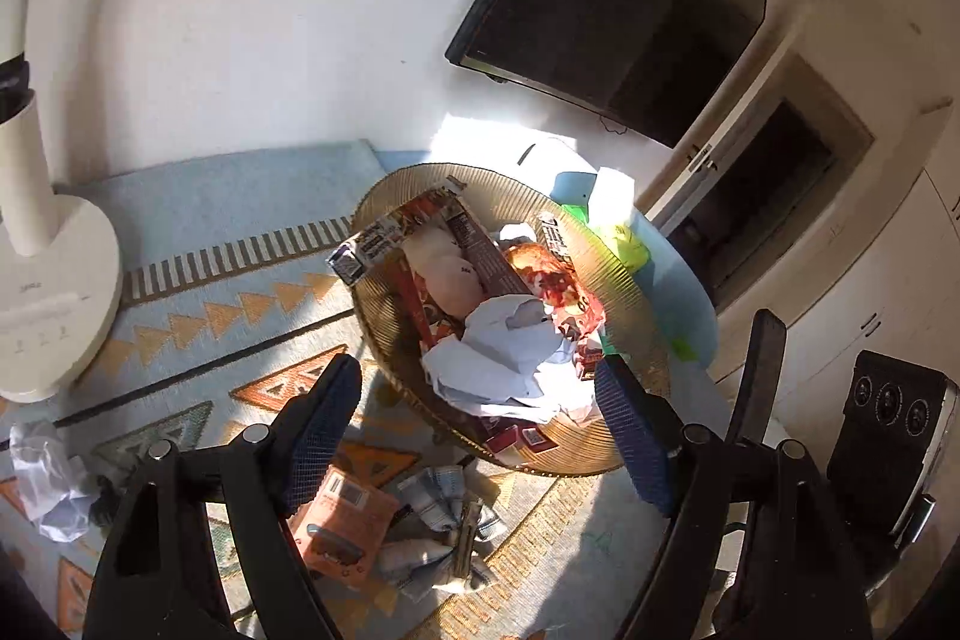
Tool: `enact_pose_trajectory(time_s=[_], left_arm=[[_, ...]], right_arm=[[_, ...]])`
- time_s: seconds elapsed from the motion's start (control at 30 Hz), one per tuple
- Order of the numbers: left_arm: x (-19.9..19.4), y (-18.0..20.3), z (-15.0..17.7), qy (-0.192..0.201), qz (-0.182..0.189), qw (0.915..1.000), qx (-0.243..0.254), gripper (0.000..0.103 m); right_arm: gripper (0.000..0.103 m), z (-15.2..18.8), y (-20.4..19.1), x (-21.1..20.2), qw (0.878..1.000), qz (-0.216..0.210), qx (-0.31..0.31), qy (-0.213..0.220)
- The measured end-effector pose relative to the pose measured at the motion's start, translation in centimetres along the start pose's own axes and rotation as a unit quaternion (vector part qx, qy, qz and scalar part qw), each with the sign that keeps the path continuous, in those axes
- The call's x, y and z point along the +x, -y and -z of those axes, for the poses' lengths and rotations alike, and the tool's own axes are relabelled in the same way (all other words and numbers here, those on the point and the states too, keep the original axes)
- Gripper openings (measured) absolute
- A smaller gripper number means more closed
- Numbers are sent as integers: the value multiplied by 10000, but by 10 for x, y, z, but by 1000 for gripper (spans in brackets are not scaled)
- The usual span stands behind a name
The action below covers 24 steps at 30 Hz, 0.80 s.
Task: Organize objects
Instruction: 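Withdraw both grippers from the bowl back over the rug, then grasp another grey crumpled cloth with left gripper while right gripper grasps the pink box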
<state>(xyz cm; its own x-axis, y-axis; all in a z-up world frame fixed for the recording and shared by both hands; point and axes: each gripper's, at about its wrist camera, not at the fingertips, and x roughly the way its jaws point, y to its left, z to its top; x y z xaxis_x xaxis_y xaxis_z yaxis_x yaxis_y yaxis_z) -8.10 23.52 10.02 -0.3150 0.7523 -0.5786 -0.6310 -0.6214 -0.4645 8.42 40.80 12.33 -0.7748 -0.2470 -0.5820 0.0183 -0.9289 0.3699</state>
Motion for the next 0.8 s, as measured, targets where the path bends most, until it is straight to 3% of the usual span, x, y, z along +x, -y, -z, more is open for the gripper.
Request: enact_pose_trajectory(time_s=[0.13, 0.2, 0.37, 0.43, 0.6, 0.7, 0.77, 0.8], left_arm=[[-66, -36, 30, 432, -769, 9960, -168, 83], [-92, -58, 45, 614, -1156, 9907, -376, 97], [-122, -114, 67, 735, -1545, 9794, -1073, 97], [-116, -130, 71, 600, -1642, 9768, -1234, 97], [-69, -147, 71, 79, -1943, 9751, -1068, 97], [-54, -161, 59, 40, -1821, 9735, -1384, 96], [-47, -165, 51, 86, -1765, 9732, -1471, 94], [-41, -166, 48, 4, -1784, 9732, -1451, 87]], right_arm=[[84, 19, -22, 27, 9994, -26, -118, -339], [84, 24, -31, 41, 9988, -56, -106, -484], [84, 31, -55, 71, 9968, -98, -272, -752], [84, 32, -60, 85, 9958, -116, -285, -867], [84, 33, -70, 108, 9924, 54, -427, -1153], [84, 29, -81, 114, 9909, 87, -632, -1183], [84, 26, -87, 115, 9893, 347, -823, -1151], [84, 24, -86, 115, 9889, 453, -849, -1129]])
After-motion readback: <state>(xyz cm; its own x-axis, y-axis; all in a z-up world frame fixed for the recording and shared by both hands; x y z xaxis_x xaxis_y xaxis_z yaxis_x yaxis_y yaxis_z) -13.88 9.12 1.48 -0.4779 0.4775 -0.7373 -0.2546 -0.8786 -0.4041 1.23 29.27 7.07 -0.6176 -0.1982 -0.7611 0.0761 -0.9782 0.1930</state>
